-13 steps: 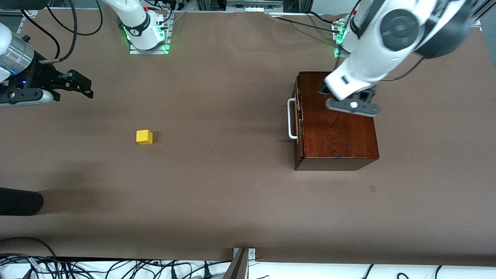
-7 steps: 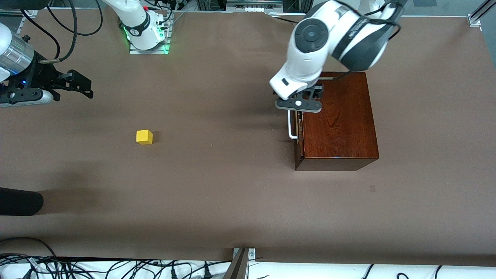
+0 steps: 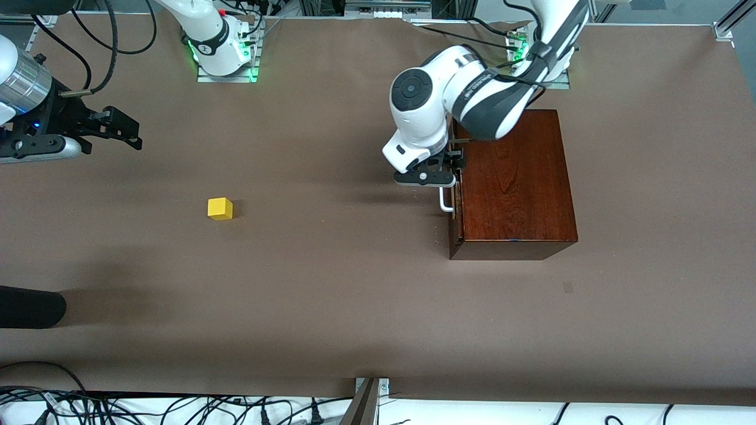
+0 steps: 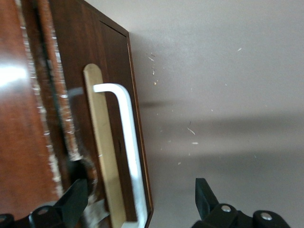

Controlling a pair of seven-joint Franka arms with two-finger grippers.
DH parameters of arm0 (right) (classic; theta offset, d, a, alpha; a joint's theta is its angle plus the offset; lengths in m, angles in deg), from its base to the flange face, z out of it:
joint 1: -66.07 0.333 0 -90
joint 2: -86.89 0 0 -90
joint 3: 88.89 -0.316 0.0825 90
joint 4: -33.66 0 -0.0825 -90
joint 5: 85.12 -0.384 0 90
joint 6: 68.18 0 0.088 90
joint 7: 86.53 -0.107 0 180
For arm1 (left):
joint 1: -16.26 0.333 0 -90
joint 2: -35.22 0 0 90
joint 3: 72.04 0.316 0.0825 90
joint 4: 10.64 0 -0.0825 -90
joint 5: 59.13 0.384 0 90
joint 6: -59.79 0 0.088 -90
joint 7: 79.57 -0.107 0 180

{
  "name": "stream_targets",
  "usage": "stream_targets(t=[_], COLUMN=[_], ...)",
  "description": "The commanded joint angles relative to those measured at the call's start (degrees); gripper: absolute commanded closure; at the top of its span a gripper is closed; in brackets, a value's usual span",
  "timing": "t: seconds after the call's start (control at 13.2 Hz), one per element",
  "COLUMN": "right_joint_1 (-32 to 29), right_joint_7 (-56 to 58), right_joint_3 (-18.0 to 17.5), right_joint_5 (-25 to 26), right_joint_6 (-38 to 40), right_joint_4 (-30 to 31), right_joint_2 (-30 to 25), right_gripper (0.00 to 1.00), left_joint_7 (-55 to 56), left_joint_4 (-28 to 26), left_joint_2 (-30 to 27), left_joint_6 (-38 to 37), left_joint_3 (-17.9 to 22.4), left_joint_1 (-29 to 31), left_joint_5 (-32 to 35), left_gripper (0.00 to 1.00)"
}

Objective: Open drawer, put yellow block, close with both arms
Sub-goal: 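Move the left gripper to the drawer's metal handle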

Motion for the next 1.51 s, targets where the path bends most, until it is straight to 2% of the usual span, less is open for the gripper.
stream_targets(t=[0.0,0.23,0.98,1.36,1.44], right_joint_1=[-0.3,-0.3,-0.3,-0.3,-0.3], right_joint_7=[0.0,0.0,0.0,0.0,0.0], right_joint_3=[-0.1,-0.1,-0.1,-0.1,-0.1], right_joint_5=[0.7,0.7,0.7,0.7,0.7], right_joint_6=[1.1,1.1,1.2,1.1,1.1], right_joint_4=[-1.4,-1.4,-1.4,-1.4,-1.4], right_joint_2=[0.4,0.4,0.4,0.4,0.4], right_gripper=[0.00,0.00,0.00,0.00,0.00], left_joint_7=[4.5,6.5,6.8,10.7,10.9], left_joint_4=[1.8,1.9,1.9,2.0,2.1], left_joint_2=[3.6,5.5,8.3,9.7,10.2], left_joint_6=[0.5,0.6,1.7,1.8,3.8], left_joint_3=[0.2,0.2,0.7,0.6,0.4], left_joint_1=[-2.3,-2.4,-2.5,-3.9,-4.0], left_joint_5=[5.4,9.8,10.2,12.7,12.5], left_gripper=[0.00,0.00,0.00,0.00,0.00])
